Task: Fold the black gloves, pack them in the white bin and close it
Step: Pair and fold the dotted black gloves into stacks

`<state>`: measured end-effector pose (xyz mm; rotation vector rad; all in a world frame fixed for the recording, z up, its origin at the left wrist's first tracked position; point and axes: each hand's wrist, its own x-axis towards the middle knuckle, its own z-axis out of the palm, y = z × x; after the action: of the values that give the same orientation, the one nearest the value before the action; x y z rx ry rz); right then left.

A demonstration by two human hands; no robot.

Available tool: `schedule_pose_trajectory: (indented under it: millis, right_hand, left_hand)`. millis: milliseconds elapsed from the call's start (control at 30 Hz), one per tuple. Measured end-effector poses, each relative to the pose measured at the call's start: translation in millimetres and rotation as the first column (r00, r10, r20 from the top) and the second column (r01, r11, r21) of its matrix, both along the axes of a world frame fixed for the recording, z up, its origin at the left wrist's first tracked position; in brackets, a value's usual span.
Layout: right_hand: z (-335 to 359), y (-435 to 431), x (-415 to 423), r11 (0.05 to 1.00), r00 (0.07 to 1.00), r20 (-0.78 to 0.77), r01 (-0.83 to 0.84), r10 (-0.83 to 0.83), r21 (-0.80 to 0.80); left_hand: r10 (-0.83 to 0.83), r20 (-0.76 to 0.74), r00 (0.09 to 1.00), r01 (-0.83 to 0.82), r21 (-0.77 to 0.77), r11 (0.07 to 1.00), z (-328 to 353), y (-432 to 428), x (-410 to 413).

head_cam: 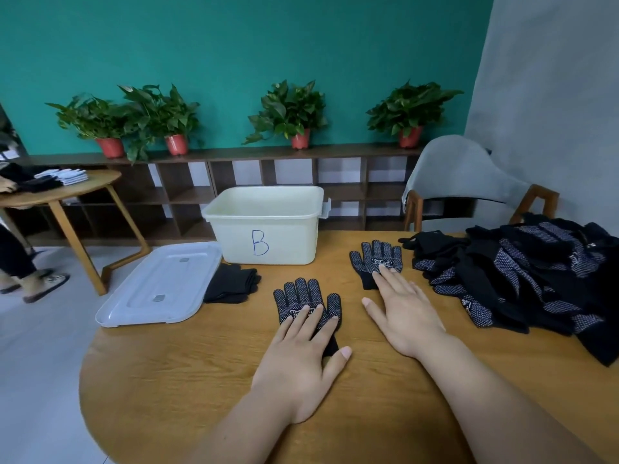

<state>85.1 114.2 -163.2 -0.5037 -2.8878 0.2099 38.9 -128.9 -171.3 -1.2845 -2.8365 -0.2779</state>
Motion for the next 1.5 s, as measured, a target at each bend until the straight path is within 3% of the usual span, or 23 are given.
schedule_pose_trajectory:
  millis: [133,333,433,500,633,767,1033,1267,1400,1500]
  right_hand:
    - [-9.4,6.7,-3.0,0.998,0.999,0.025,-0.031,0.032,-0.048]
    - [-7.2,5.2,7.9,0.998,0.968,-0.244,-0.062,0.059,-0.005]
    - [-3.9,7.1,12.3,0.989,0.938,-0.344,-0.09,0.043,-0.121]
    - [-2.7,7.7,12.0,0.978,0.959,-0.284,-0.082,0.025,-0.194]
    - [-8.9,3.2,8.7,0.993,0.991,0.099,-0.083,0.092,-0.088]
    - [-7.3,-4.5,14.0,0.993,0.975,0.188,-0.118,0.12,-0.023]
    - [-6.1,-34.7,59.0,0.992,0.978,0.166,-0.127,0.124,0.008]
    - [-1.6,-55.5,81.1,1.0,0.987,-0.158,-0.027,0.028,0.004]
    - [-6.9,-77.6,98.1,1.0,0.999,0.031,-0.016,0.015,0.017]
    - [-11.2,-79.3,102.0,0.999,0.999,0.015,-0.05,0.05,0.011]
  left_hand:
    - [-0.007,-0.016,1.0,0.007,-0.008,1.0,-1.0,1.0,-1.1]
    - [-0.001,-0.03,1.0,0.002,0.018,1.0,0.1,0.9,-1.3]
    - [0.003,-0.017,1.0,-0.002,0.034,0.999,3.7,2.7,1.2]
    - [0.006,-0.015,1.0,-0.005,0.038,0.999,4.4,3.4,2.5]
    - [0.014,-0.012,1.0,-0.013,0.044,0.999,4.0,4.3,2.5]
    - [0.013,-0.013,1.0,-0.013,0.038,0.999,2.0,3.8,0.5]
    - [-0.021,0.028,0.999,0.019,0.076,0.997,-2.1,-3.7,-2.8]
    - [-0.081,-0.044,0.996,0.088,0.184,0.979,-2.4,-10.8,-4.1]
    - [-0.092,-0.063,0.994,0.103,0.216,0.971,-4.3,-8.9,-3.0]
    - [-0.091,-0.156,0.984,0.132,0.278,0.952,-7.4,-6.9,-2.1]
